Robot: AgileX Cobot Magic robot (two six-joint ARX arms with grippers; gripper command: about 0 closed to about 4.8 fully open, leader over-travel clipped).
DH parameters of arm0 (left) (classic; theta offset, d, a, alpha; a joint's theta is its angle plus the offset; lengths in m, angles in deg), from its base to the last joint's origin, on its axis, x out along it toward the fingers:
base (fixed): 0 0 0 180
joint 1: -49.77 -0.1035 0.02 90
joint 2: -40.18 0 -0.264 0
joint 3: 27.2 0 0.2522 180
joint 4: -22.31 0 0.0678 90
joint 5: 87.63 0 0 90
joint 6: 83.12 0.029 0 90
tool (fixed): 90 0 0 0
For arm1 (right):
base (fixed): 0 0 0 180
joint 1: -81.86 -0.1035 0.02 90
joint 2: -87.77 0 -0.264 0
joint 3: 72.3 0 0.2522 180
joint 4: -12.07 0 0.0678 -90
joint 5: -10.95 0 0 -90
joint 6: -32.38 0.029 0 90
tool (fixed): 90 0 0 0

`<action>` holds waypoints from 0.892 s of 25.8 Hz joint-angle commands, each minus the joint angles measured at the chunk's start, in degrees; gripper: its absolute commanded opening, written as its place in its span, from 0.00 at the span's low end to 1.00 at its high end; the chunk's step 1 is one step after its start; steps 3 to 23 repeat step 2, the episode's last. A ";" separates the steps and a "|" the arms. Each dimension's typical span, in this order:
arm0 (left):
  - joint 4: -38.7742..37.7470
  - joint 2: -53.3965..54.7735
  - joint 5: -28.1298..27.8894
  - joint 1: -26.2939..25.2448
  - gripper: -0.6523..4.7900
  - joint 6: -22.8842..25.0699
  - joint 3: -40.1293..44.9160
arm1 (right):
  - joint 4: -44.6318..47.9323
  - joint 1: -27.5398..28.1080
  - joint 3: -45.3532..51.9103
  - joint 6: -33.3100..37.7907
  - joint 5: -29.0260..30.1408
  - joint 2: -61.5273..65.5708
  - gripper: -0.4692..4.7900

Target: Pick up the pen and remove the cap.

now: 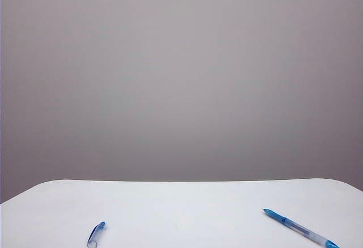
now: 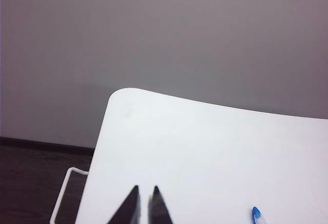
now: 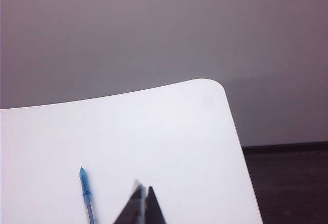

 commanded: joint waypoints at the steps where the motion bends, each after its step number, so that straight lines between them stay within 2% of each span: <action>1: -0.37 0.04 0.00 0.00 0.17 0.15 -0.04 | 0.24 -0.02 0.35 0.24 0.11 -0.02 0.09; 23: -0.37 0.04 0.00 -0.02 0.17 0.15 -0.04 | 0.24 -0.02 0.35 0.24 0.11 -0.02 0.09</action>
